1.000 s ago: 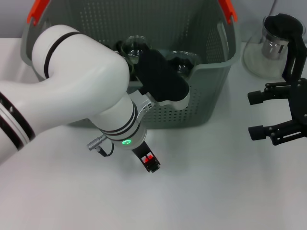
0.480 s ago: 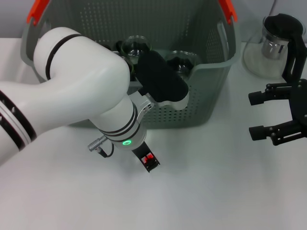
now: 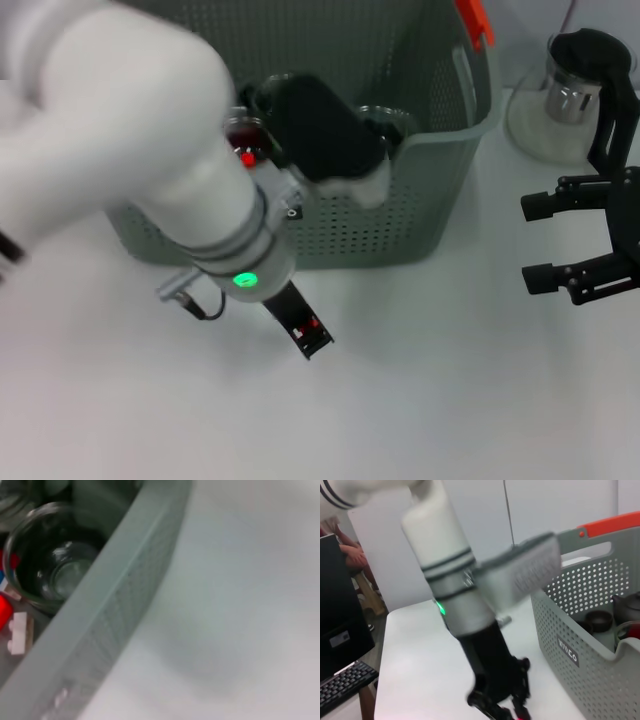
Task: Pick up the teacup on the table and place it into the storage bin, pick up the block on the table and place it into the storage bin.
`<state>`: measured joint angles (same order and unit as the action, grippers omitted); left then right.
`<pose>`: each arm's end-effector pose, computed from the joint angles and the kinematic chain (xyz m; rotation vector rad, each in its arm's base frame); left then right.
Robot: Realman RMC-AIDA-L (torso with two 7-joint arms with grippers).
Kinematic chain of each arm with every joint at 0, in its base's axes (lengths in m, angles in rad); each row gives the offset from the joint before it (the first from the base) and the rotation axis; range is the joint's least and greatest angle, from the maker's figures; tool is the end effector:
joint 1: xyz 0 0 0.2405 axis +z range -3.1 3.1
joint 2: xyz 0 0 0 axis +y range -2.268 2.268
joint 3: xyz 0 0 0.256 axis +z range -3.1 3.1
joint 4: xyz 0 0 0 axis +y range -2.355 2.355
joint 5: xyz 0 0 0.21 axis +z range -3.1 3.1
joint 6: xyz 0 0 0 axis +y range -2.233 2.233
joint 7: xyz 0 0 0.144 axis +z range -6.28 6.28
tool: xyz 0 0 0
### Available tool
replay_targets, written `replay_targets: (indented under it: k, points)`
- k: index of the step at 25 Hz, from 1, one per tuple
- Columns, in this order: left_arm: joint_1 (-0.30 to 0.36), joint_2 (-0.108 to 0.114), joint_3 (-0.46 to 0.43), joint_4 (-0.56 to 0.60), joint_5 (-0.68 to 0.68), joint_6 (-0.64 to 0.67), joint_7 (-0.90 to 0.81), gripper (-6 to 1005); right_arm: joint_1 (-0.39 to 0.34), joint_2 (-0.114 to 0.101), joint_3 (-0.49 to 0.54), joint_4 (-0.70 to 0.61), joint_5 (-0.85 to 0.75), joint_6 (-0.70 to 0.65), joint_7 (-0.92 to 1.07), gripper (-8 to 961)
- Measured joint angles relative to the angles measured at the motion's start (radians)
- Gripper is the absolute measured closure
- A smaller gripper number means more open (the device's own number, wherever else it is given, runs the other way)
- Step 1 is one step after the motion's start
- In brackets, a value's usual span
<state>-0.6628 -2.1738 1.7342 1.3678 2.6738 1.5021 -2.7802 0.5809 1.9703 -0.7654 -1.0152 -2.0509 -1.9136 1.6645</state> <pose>-0.1256 0.3219 -0.0791 -2.6701 -0.7382 0.6559 0.2139 0.3306 0.0796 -3.0160 0.4292 0.4791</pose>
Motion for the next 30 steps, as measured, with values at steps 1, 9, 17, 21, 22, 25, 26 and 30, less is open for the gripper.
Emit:
replay_targets:
  k: [1,9,17,21,22,25,26,30]
  points:
    - [0.018,0.0,-0.041,0.051,-0.028,0.051,0.021,816,-0.002,0.0,0.001,0.0,0.0,-0.001,0.0,8]
    - [0.09,0.008,-0.569,0.309,-0.43,0.223,0.22,802,-0.006,-0.002,0.003,0.011,-0.017,0.003,-0.002,9]
    - [-0.058,0.061,-0.894,0.008,-0.521,-0.021,0.394,788,0.011,0.006,-0.004,0.027,-0.017,0.006,-0.012,8]
    - [-0.104,0.089,-0.89,-0.208,-0.522,-0.13,0.467,781,0.018,0.012,-0.003,0.028,-0.017,0.009,-0.015,8]
    - [-0.111,0.09,-0.89,-0.24,-0.522,-0.15,0.487,780,0.019,0.013,-0.002,0.029,-0.017,0.01,-0.014,8]
    - [-0.12,0.083,-0.889,-0.271,-0.518,-0.195,0.533,774,0.023,0.014,0.001,0.029,-0.017,0.015,-0.01,9]
    - [-0.119,0.081,-0.887,-0.267,-0.516,-0.203,0.537,773,0.024,0.014,0.001,0.029,-0.017,0.016,-0.009,9]
    - [-0.1,0.079,-0.903,-0.218,-0.541,-0.192,0.539,650,0.028,0.016,0.003,0.029,-0.01,0.021,-0.01,9]
